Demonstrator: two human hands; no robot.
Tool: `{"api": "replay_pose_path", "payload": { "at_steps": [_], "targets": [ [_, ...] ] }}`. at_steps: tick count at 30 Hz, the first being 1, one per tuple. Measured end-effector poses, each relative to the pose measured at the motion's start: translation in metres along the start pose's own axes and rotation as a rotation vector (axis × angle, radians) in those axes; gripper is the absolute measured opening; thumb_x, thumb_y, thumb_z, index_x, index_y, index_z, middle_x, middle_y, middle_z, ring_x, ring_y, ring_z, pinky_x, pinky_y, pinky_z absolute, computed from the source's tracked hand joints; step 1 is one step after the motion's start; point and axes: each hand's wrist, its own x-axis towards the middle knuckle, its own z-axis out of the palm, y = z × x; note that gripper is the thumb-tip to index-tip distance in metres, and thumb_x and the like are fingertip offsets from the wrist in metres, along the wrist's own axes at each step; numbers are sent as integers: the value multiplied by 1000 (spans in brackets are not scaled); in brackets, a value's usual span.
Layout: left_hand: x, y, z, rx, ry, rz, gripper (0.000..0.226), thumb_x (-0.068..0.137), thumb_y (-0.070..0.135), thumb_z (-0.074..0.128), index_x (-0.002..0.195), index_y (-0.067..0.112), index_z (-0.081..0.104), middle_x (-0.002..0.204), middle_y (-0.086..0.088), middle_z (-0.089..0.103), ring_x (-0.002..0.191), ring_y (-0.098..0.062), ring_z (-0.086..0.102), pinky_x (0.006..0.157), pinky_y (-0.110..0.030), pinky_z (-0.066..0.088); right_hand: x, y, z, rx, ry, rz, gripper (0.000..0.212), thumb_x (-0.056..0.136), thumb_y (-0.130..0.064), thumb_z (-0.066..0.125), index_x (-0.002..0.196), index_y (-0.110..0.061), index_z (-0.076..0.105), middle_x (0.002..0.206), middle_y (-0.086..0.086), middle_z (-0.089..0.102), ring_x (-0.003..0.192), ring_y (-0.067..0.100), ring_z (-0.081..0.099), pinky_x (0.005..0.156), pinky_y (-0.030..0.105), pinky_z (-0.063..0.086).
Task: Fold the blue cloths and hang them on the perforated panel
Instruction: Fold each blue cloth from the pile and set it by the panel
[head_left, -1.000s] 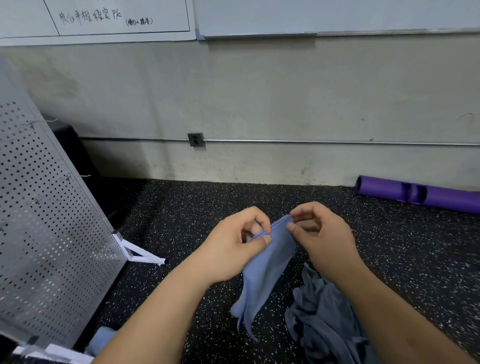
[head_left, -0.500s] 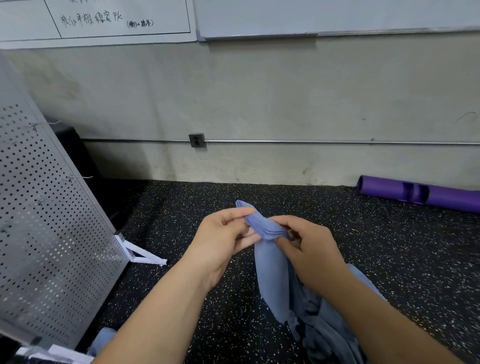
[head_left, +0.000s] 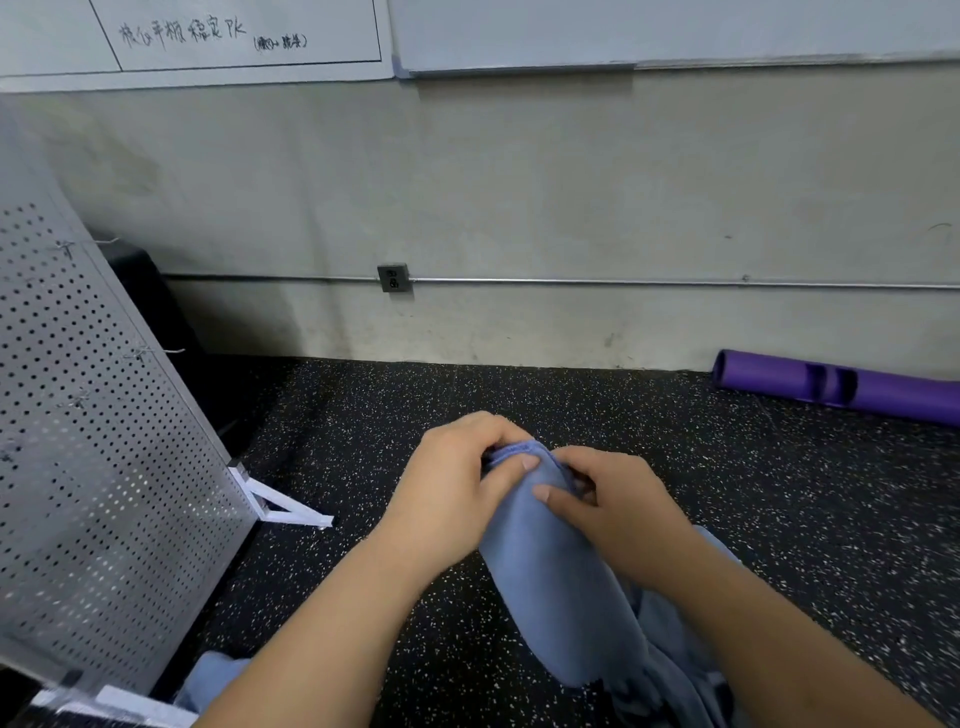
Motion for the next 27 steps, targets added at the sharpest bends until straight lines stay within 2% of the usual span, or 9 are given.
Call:
{"api": "replay_pose_path", "payload": {
  "at_steps": [4,9,13,15,16,18,21,24,27],
  "targets": [
    [5,-4,-16,-188,193,-129,15,98,14,76,102,28,78,94,15,78,89,-5,72,82,-26,56,0,8,-14,-27,-35,58,12,89,-36,84,94,-39,73,83,-19,70,75,1,59,72,21,50],
    [7,-23,-32,-420,388,-248,11,99,14,75,101,24,79,88,10,77,80,-5,66,76,-27,56,-1,17,-35,-36,20,69,26,85,-31,90,99,-46,73,94,-28,74,88,-6,68,75,9,46],
    [9,-30,-36,-496,512,-293,7,101,13,73,101,18,78,80,14,74,73,0,61,69,-15,50,-4,25,-46,-131,-4,86,39,87,-21,85,110,-48,68,97,-23,72,89,-3,68,74,13,49],
    [10,-35,-38,-509,546,-313,6,101,13,72,102,15,77,77,17,71,70,2,59,66,-11,47,-5,24,-51,-113,-16,96,44,90,-15,78,112,-49,61,96,-19,72,83,2,68,71,21,54],
    [11,-36,-39,-512,564,-323,5,102,13,71,102,14,77,77,17,71,70,3,59,67,-10,47,-6,23,-53,-92,-12,91,43,92,-14,76,113,-46,57,94,-18,72,80,4,68,69,24,54],
    [11,-40,-42,-512,601,-346,6,102,16,71,104,14,76,82,14,73,74,3,61,70,-11,48,-7,23,-57,-42,23,62,35,96,-13,73,111,-38,54,83,-19,70,69,4,62,64,20,45],
    [11,-47,-48,-500,640,-380,6,103,18,70,104,16,76,87,12,73,76,2,61,72,-12,48,-8,21,-61,38,59,42,19,100,-14,72,105,-25,58,64,-21,53,57,4,42,58,16,36],
    [10,-52,-52,-503,641,-412,8,103,21,70,103,16,76,89,11,73,77,1,61,75,-18,48,-8,18,-63,149,16,28,9,99,-5,72,100,-12,66,62,-25,55,59,-4,49,62,6,38],
    [9,-52,-53,-496,632,-436,9,103,24,71,102,17,77,87,11,73,75,2,61,73,-19,48,-8,17,-65,184,-47,38,8,95,0,76,98,-8,73,63,-29,60,59,-7,54,62,6,42]
  ]
}}
